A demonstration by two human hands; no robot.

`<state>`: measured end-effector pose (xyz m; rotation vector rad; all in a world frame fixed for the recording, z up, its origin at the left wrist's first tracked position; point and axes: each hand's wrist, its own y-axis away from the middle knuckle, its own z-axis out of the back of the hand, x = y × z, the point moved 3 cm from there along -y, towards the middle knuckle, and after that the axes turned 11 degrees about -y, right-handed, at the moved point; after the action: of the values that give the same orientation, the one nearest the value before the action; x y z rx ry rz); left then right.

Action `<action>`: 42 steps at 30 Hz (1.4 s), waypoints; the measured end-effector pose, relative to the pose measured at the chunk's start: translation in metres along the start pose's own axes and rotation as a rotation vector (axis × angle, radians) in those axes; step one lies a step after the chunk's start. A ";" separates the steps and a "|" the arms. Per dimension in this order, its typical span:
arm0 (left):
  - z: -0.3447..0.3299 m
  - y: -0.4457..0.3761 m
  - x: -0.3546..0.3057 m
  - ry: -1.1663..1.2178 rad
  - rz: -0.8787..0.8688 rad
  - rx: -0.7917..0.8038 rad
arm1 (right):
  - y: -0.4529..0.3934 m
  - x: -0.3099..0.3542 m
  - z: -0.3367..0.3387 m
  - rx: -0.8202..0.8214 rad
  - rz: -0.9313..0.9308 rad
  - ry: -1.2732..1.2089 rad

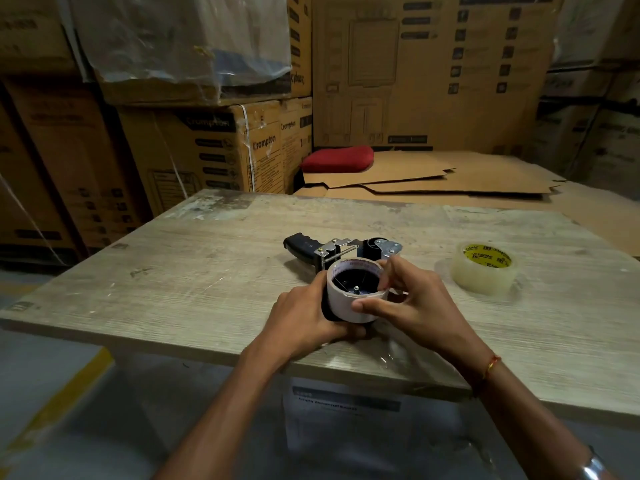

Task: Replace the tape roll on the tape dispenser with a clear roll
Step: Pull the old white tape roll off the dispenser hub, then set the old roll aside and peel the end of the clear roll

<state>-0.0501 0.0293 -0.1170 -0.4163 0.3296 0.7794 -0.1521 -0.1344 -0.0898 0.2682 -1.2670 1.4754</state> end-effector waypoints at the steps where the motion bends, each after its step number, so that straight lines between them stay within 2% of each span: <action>1: 0.000 0.000 -0.001 -0.006 0.001 -0.002 | 0.000 0.000 0.000 0.011 0.006 -0.003; 4: 0.001 0.000 -0.002 -0.039 0.006 -0.016 | -0.002 0.004 0.002 0.080 0.059 0.028; 7: 0.001 0.001 -0.003 -0.053 0.001 -0.027 | -0.007 0.012 0.002 0.150 0.111 0.161; 10: 0.002 -0.001 -0.004 -0.050 -0.004 -0.048 | -0.012 0.016 0.004 0.162 0.120 0.215; 13: 0.000 0.000 -0.002 -0.056 0.003 -0.037 | -0.008 0.021 0.005 0.137 0.061 0.132; 16: -0.004 -0.003 -0.004 -0.107 -0.030 -0.029 | -0.019 0.052 0.023 0.006 0.075 -0.083; 18: -0.003 -0.003 -0.008 -0.177 -0.060 -0.047 | -0.040 0.077 0.040 -0.036 0.081 -0.069; 20: -0.001 -0.003 -0.010 -0.191 -0.075 -0.036 | -0.056 0.085 0.049 0.009 -0.009 0.038; 23: 0.003 0.002 -0.008 -0.125 -0.065 -0.026 | -0.050 0.069 0.041 0.068 -0.159 0.017; 26: 0.001 0.002 -0.007 -0.080 -0.054 -0.021 | -0.029 0.055 0.038 0.017 -0.169 -0.047; 33: -0.002 -0.003 0.004 0.008 0.038 -0.059 | 0.013 0.038 0.044 -0.065 -0.324 -0.251; 36: -0.004 -0.004 0.007 0.023 0.049 -0.123 | 0.028 0.033 0.050 -0.105 -0.386 -0.291; 38: -0.002 -0.001 0.005 -0.060 0.048 -0.188 | 0.039 0.029 0.055 -0.103 -0.386 -0.254; 40: 0.003 0.006 -0.001 -0.192 0.005 -0.342 | 0.050 0.024 0.061 -0.085 -0.380 -0.180; 42: 0.004 0.015 -0.016 -0.195 -0.116 -0.495 | 0.061 0.017 0.069 -0.085 -0.375 -0.109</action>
<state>-0.0712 0.0307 -0.1101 -0.8094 -0.0764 0.7781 -0.2397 -0.1681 -0.0830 0.5063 -1.2811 1.0961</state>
